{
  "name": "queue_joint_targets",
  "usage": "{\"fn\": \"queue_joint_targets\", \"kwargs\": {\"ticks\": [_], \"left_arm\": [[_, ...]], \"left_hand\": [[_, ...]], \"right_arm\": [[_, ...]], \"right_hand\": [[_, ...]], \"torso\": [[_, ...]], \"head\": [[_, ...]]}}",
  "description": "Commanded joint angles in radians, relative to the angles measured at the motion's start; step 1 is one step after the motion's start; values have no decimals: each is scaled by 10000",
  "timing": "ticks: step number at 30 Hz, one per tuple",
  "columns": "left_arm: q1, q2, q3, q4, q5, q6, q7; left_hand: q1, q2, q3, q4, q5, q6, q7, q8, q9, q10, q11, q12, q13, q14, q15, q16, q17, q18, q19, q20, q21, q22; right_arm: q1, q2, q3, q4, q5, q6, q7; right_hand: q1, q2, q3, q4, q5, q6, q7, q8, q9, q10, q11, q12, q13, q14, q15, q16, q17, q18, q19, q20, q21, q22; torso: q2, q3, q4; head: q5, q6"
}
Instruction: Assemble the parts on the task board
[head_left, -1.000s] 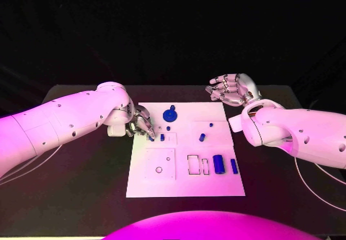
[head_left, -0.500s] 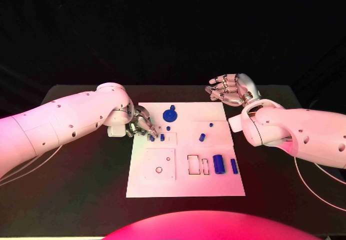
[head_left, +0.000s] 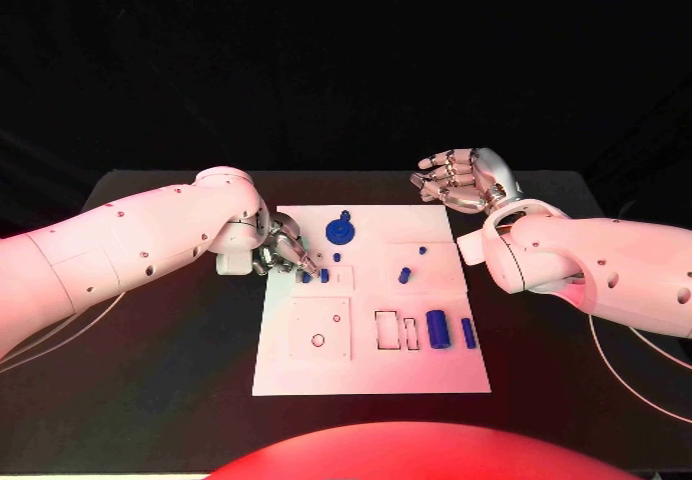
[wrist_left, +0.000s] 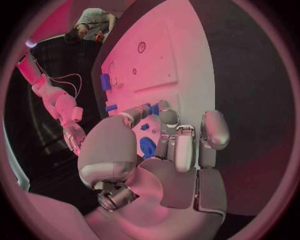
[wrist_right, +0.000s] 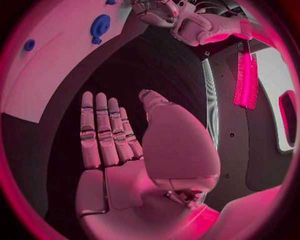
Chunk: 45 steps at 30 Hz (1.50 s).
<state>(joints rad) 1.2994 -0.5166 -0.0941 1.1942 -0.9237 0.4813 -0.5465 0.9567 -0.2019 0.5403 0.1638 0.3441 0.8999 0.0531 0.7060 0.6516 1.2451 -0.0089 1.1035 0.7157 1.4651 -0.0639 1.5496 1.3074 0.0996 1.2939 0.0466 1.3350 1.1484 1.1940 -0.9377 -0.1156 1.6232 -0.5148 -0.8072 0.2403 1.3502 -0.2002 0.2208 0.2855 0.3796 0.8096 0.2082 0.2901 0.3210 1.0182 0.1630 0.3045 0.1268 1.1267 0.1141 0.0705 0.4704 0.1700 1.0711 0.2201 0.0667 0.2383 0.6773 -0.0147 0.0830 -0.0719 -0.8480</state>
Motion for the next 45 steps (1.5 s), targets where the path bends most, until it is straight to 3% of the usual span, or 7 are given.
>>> {"fn": "queue_joint_targets", "kwargs": {"ticks": [1,19,26,31,36,40,45], "left_arm": [[-65,-9,-34,59,-271,52,65],[-80,-324,-12,249,-594,-253,78],[-80,-393,8,305,-609,-229,71],[-79,-391,15,322,-476,-226,71],[-79,-390,17,323,-350,-260,81],[-79,-402,18,326,-273,-339,99],[-81,-479,47,383,-225,-560,137]], "left_hand": [[92,13,-55,-14,-37,5,43,-46,-6,-37,-33,3,8,880,-3,-15,2102,-19,-21,15,-46,13],[717,334,-128,55,58,75,-37,-39,12,64,-105,111,169,928,-55,42,2237,-28,48,-23,-16,75],[724,313,-185,107,38,125,-46,-5,29,118,-113,157,232,948,-66,67,2294,-38,87,-33,12,121],[616,140,-479,357,-13,153,-45,12,44,147,-114,162,235,953,-73,71,2302,-44,107,-47,16,131],[562,-35,-928,693,-170,177,-45,13,53,165,-114,161,236,958,-73,76,2315,-50,128,-51,19,148],[640,-56,-1229,983,-706,190,-46,4,54,183,-111,172,255,961,-73,80,2325,-52,142,-52,21,161],[672,-47,-1314,1081,-792,196,-44,3,55,192,-112,179,267,963,-73,82,2330,-53,148,-52,24,168]], "right_arm": [[-4,-1,2,12,-33,166,62],[-5,-24,2,23,-33,184,63],[-5,-31,2,24,-33,190,63],[-5,-28,2,23,-33,192,62],[-5,-22,2,17,-33,197,58],[-5,-20,2,13,-33,199,57],[-6,-19,2,10,-33,203,57]], "right_hand": [[87,0,-55,0,30,-81,236,-34,-16,-52,18,-68,-10,-59,7,-56,-10,129,-63,12,-44,-12],[99,12,-72,0,30,-93,252,-38,-24,-78,35,-84,-71,-118,27,-66,-68,130,-113,34,-43,-97],[99,12,-72,0,30,-93,252,-38,-24,-78,35,-84,-71,-118,27,-66,-68,130,-113,34,-43,-97],[103,16,-73,-1,30,-93,254,-38,-25,-82,37,-86,-83,-128,31,-66,-80,131,-121,37,-41,-114],[103,16,-73,-1,30,-93,254,-38,-25,-82,37,-86,-83,-128,31,-66,-80,131,-121,37,-41,-114],[106,19,-76,-1,29,-92,255,-36,-25,-85,39,-88,-94,-137,34,-66,-90,131,-128,41,-41,-128],[107,21,-80,-1,27,-92,257,-36,-27,-90,42,-92,-109,-151,38,-68,-104,131,-139,45,-41,-147]], "torso": [[9,0,-6],[1,-4,6],[0,-4,6],[3,0,2],[-1,2,-4],[4,-1,-4],[8,-2,-7]], "head": [[1,8],[-10,14],[-5,20],[9,28],[17,36],[14,43],[18,52]]}}
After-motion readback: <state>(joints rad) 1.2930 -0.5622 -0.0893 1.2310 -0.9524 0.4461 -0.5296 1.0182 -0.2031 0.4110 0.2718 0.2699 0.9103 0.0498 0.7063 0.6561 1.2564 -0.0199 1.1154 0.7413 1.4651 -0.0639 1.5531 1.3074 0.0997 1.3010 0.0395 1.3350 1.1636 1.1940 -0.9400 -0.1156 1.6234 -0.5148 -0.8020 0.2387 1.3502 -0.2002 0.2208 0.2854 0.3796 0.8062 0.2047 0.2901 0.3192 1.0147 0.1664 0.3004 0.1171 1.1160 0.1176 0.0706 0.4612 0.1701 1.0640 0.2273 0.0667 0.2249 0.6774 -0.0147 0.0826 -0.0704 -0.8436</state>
